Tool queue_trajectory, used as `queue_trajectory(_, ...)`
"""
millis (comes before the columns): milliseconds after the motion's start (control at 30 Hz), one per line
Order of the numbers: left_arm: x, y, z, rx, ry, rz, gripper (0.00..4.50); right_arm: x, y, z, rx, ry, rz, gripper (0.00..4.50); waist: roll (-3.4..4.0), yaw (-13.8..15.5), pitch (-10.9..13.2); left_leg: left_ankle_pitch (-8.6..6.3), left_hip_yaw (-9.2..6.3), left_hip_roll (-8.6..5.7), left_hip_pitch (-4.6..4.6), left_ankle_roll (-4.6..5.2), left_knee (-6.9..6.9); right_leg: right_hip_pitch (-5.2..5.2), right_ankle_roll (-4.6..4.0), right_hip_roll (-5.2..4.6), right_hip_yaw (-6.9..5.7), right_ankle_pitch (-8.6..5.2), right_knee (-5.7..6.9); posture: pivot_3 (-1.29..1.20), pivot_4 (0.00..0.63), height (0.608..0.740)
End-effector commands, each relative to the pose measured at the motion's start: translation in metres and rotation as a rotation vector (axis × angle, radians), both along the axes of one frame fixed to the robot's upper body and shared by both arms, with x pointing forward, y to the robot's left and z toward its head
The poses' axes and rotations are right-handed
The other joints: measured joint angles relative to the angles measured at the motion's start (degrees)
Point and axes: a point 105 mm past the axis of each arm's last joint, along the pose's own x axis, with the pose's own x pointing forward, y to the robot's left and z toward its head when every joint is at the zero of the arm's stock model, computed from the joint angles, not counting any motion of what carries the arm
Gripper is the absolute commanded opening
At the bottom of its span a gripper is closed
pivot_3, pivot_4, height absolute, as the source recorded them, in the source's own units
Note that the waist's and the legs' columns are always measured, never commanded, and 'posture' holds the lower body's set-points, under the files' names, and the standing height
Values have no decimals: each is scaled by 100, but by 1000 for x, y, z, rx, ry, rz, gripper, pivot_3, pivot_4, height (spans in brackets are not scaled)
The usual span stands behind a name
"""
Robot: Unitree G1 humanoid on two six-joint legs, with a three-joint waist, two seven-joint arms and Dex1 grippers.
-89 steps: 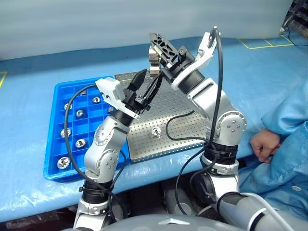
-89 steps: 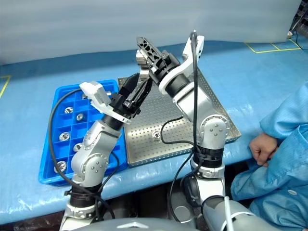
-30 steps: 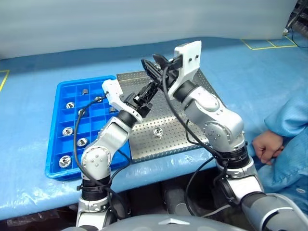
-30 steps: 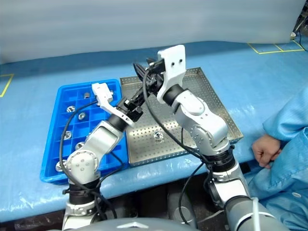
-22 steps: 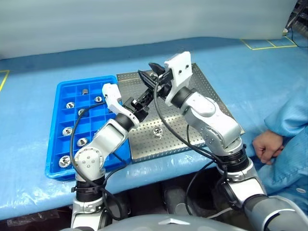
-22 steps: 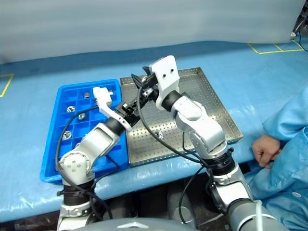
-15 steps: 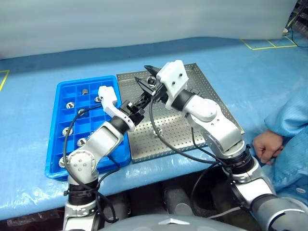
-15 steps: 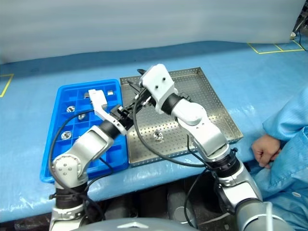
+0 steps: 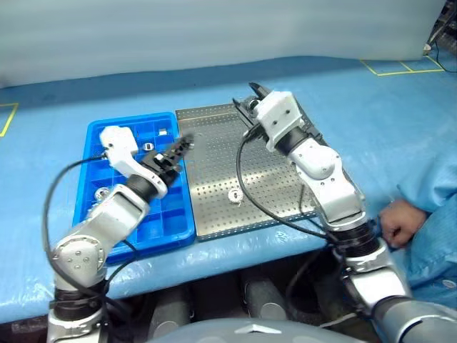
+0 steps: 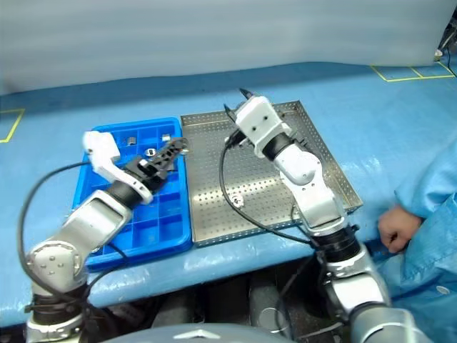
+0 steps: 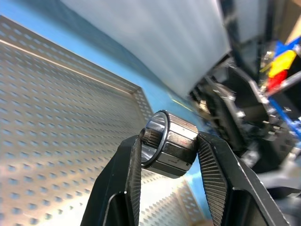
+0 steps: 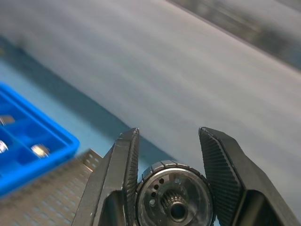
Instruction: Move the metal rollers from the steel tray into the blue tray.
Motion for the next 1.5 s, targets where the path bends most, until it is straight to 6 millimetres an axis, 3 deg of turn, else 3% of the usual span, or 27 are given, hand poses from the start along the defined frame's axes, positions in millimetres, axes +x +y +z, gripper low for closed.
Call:
queue_trajectory(33,1,25,4,337,-107,125,1476,-23,13,-4,95,166,177,1681,1,27,1,0,-1,2,0,-1,-1,0,-2,1,-1,-1,0,-134,150,740)
queue_trajectory(167,-9,30,-15,603,-86,6,1476,-54,36,-33,-20,280,359,1681,2,100,2,-2,11,10,-1,-4,-11,-9,-7,-21,-3,-5,-4,-131,150,740)
queue_trajectory(300,-21,45,-22,748,-64,-89,1476,-74,59,-46,43,429,498,1681,-4,81,5,-3,27,19,-2,-4,-23,-23,-13,-48,-18,-9,-4,-143,150,740)
queue_trajectory(367,-25,50,-25,783,-56,-119,1476,-76,77,-63,65,536,536,1681,-5,63,7,-3,29,31,-2,-6,-25,-26,-18,-45,-26,-12,-2,-138,150,740)
queue_trajectory(467,-25,51,-31,780,-35,-141,1476,-65,87,-83,2,585,455,1681,-5,94,7,-1,25,42,0,-14,-30,-28,-29,-38,-37,-17,1,-130,150,740)
queue_trajectory(567,-25,51,-45,807,0,-166,1476,-63,94,-78,39,587,475,1681,-9,138,8,-1,24,34,-5,-15,-30,-29,-30,-48,-41,-17,-1,-120,150,740)
queue_trajectory(700,-10,61,-55,757,17,-48,1476,-62,96,-72,59,568,481,1681,-13,173,7,-2,26,25,-6,-13,-37,-31,-29,-55,-38,-16,-3,-111,150,740)
queue_trajectory(1033,20,35,-73,771,6,-82,1476,-65,93,-69,62,547,484,1681,-29,235,4,-1,13,24,-6,-14,-38,-25,-30,-51,-50,-17,-2,-142,150,740)
queue_trajectory(1233,22,37,-79,806,25,-93,1476,-60,84,-68,67,544,440,1681,-29,225,3,-1,10,24,-2,-14,-34,-18,-29,-50,-52,-17,1,-162,150,740)
queue_trajectory(1267,22,37,-79,809,18,-95,2198,-60,83,-68,70,543,434,1681,-29,221,3,-1,10,25,-1,-14,-31,-15,-28,-51,-52,-16,1,-163,150,740)
queue_trajectory(1400,20,35,-75,766,3,-69,3447,-60,79,-64,69,532,428,1681,-30,179,3,-1,10,25,-2,-13,-22,-12,-22,-53,-52,-12,1,-155,150,740)
queue_trajectory(1500,20,34,-56,698,-84,-29,3447,-65,81,-61,51,515,459,1681,-30,162,3,-2,11,25,-3,-12,-22,-14,-19,-53,-51,-10,1,-154,150,740)
